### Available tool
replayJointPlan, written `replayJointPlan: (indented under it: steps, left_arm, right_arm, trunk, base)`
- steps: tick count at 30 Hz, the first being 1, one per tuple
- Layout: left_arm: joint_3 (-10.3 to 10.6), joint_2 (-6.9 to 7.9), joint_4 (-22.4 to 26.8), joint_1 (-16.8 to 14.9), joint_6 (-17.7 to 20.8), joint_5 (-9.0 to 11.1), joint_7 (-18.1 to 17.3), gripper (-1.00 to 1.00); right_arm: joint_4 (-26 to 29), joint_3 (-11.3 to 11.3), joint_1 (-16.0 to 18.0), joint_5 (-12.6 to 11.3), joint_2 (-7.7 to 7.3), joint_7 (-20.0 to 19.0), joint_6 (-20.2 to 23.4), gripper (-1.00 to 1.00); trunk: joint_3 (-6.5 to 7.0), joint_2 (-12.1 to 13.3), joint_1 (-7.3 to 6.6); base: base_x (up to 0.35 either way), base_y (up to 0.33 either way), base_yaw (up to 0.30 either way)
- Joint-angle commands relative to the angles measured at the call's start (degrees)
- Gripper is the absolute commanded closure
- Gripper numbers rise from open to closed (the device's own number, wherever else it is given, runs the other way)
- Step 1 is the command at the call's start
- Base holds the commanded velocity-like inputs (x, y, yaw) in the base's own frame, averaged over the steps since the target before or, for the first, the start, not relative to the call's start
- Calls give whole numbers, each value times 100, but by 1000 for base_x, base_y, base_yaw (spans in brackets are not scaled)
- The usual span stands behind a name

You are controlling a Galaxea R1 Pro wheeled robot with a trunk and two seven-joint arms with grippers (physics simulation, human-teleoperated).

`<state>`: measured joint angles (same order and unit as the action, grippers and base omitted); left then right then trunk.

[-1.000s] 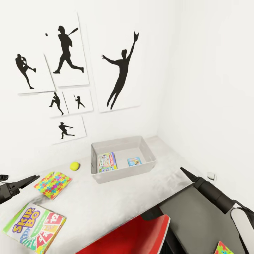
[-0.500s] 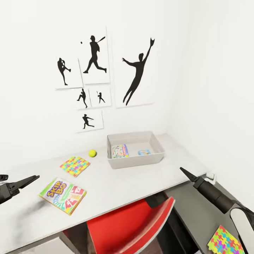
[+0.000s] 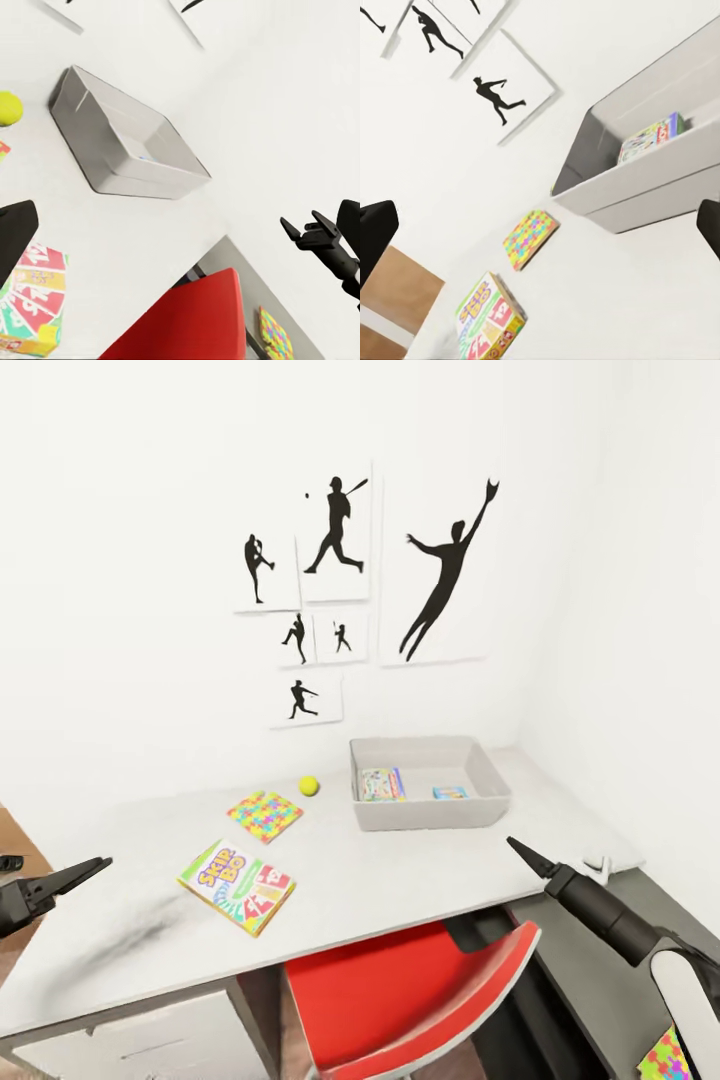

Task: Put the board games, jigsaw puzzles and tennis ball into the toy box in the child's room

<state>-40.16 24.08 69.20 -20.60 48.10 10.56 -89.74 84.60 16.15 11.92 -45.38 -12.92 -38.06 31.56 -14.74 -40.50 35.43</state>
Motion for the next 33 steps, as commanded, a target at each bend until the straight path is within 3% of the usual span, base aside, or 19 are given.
replayJointPlan:
  steps: [1, 19, 33]
  left_arm:
    - [-1, 0, -3, -6, 60, -9, -26, -100]
    - [5, 0, -3, -6, 59, -11, -26, -100]
    - [12, -5, -3, -6, 59, -13, -26, -100]
  right_arm:
    - [4, 6, 3, -35, 0, -1, 44, -100]
    - [-5, 21, 3, -24, 0, 1, 51, -100]
    - [-5, 26, 3, -25, -8, 1, 54, -100]
  trunk:
    - [-1, -7, 1]
    - [112, -7, 1]
    - [120, -7, 1]
  base:
    - [-5, 216, 217]
    - [-1, 280, 213]
    - [0, 210, 31]
